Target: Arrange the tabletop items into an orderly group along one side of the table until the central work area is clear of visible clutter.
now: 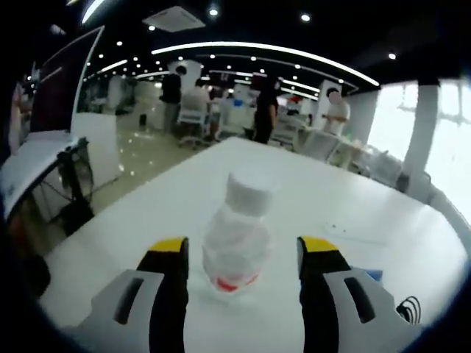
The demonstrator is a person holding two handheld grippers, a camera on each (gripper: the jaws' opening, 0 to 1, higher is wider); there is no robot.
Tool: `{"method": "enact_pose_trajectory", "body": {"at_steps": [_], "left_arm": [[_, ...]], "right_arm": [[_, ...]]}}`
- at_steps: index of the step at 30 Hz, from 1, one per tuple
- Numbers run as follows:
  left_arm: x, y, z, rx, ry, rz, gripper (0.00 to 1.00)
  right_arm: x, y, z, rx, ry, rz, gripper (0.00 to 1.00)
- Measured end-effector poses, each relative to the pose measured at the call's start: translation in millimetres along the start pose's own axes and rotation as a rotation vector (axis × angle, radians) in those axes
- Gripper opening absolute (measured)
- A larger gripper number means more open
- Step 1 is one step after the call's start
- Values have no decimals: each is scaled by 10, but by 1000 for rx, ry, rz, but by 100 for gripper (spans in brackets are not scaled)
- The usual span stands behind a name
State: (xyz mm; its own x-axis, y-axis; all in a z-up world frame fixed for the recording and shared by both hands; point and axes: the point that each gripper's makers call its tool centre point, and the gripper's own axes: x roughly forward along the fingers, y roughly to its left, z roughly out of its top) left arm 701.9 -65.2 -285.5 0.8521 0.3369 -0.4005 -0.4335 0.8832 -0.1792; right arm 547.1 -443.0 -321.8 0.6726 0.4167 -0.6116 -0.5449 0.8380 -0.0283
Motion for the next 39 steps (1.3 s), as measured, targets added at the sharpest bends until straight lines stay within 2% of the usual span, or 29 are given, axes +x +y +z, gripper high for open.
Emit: {"method": "enact_pose_trajectory", "body": {"at_steps": [4, 11, 14, 21, 29, 31, 38, 39], "left_arm": [[39, -17, -36, -8, 20, 3, 51], [109, -30, -38, 22, 26, 21, 47], [113, 12, -37, 58, 35, 52, 41], [113, -11, -27, 65, 34, 30, 40], [125, -41, -20, 110, 47, -49, 39], [141, -78, -3, 166, 23, -96, 39], [159, -132, -3, 216, 9, -238, 38], [158, -171, 12, 240, -7, -280, 38]], "right_arm": [[-7, -14, -4, 2, 2, -4, 99], [-20, -24, 11, -20, 1, -15, 99], [-24, -49, 6, -23, 4, -24, 99], [-14, -45, -1, -37, 9, -25, 99], [-13, -64, -8, -36, 16, -32, 99], [-10, -64, -14, -37, 19, -33, 99], [-6, -65, -28, -47, 24, -35, 99], [-7, -68, -29, -43, 23, -37, 99]]}}
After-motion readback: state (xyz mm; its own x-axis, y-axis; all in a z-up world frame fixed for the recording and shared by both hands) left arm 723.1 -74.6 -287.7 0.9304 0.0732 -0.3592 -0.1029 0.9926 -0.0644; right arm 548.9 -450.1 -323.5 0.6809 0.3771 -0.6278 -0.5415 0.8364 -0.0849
